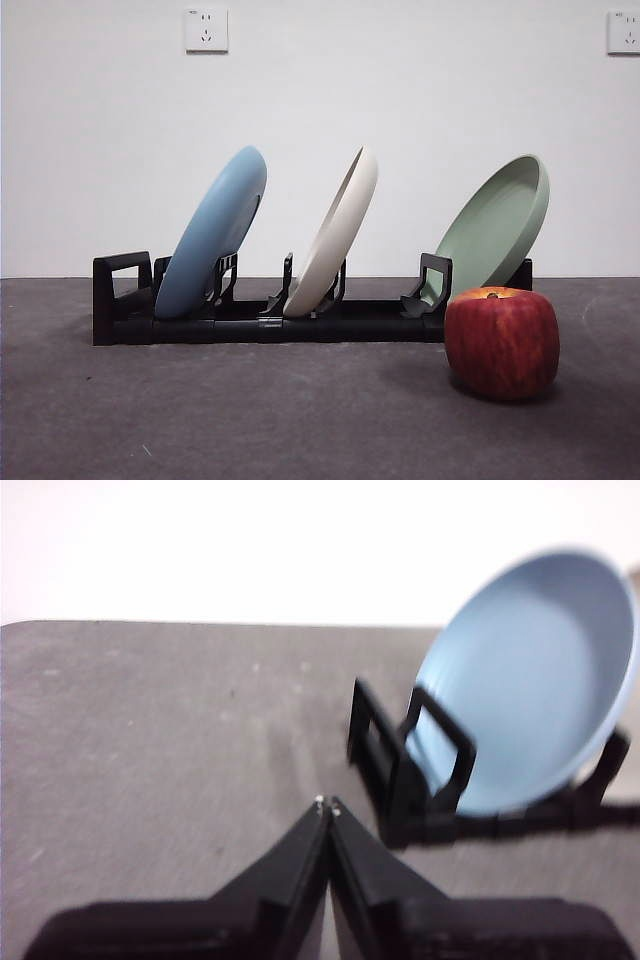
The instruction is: Take the blue plate from the plate rack,put the plate on the table,take the apple from the table,put the apple in the plate
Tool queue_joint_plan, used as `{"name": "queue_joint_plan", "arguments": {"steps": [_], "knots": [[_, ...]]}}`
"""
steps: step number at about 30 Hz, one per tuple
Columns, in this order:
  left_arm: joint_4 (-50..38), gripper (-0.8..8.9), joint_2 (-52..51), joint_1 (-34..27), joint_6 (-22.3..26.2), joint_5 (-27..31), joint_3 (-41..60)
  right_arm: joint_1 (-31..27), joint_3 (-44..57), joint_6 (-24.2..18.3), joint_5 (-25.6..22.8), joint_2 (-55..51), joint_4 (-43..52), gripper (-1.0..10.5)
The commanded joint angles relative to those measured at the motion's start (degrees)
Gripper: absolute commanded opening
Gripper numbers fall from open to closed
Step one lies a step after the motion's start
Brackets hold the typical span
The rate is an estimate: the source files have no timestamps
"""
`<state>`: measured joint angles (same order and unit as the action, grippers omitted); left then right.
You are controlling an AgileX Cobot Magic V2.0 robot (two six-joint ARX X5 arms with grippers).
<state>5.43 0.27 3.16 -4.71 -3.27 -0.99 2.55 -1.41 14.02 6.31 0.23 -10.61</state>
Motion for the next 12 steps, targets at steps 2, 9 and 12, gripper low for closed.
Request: {"name": "queue_joint_plan", "arguments": {"steps": [2,9,12], "knots": [[-3.28,-0.06,-0.09,-0.15,-8.85,-0.98,0.28,-0.07,0.15,7.26,3.02,-0.07,0.09,-0.1],[0.33,-0.06,3.28,-0.15,-12.26,-3.23,-4.44,-0.04,-5.64,11.06,4.28,4.7,-2.78,-0.1],[0.66,-0.06,7.08,-0.15,-12.24,-4.48,-7.08,-0.04,-9.4,11.02,4.28,8.96,-3.63,-0.1]]}}
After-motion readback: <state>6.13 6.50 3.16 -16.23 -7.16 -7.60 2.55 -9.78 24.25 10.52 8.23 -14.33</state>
